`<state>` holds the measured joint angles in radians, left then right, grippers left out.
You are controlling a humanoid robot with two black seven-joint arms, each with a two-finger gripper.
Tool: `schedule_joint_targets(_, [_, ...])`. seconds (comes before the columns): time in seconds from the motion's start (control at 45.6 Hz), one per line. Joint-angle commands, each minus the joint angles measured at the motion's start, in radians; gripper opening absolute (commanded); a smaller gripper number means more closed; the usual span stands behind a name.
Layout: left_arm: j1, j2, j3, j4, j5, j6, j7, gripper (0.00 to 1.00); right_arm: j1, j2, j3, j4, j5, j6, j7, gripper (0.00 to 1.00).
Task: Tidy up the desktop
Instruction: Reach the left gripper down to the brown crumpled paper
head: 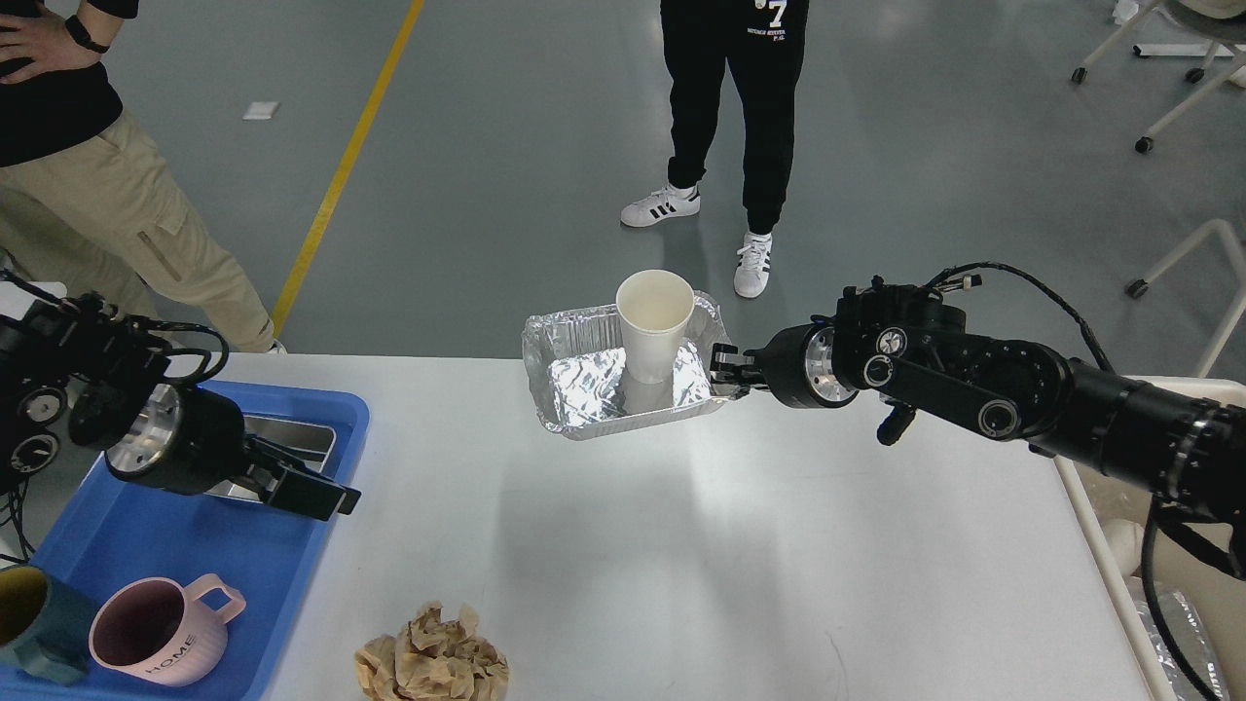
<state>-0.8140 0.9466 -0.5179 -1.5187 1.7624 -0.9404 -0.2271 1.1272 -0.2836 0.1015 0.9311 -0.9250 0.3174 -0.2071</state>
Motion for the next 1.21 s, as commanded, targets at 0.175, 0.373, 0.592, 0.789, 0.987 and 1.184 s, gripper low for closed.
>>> schedule_joint_targets(0.175, [-0.125, -0.135, 0.311, 0.014, 0.061, -0.02, 0.006, 0.97, 0.003, 0.0, 0.006, 0.0, 0.0, 0.0, 0.0, 0.0])
schedule_joint_targets(0.373, [-0.103, -0.236, 0.341, 0.049, 0.097, -0.02, 0.015, 0.97, 0.006, 0.0, 0.009, 0.0, 0.002, 0.0, 0.0, 0.0])
schedule_joint_targets(0.592, [-0.079, -0.284, 0.343, 0.066, 0.097, -0.006, 0.015, 0.97, 0.006, 0.0, 0.01, 0.0, 0.002, 0.0, 0.0, 0.0])
schedule_joint_targets(0.789, [-0.034, -0.308, 0.351, 0.084, 0.118, 0.017, 0.015, 0.97, 0.006, 0.0, 0.012, 0.0, 0.002, 0.0, 0.002, 0.0])
schedule_joint_targets(0.987, [0.033, -0.342, 0.349, 0.149, 0.157, 0.095, 0.014, 0.97, 0.006, 0.0, 0.014, 0.002, 0.002, -0.001, 0.0, 0.0])
schedule_joint_targets(1.184, [0.056, -0.359, 0.351, 0.189, 0.169, 0.186, -0.058, 0.88, 0.006, 0.001, 0.021, 0.003, 0.002, -0.001, 0.002, 0.0])
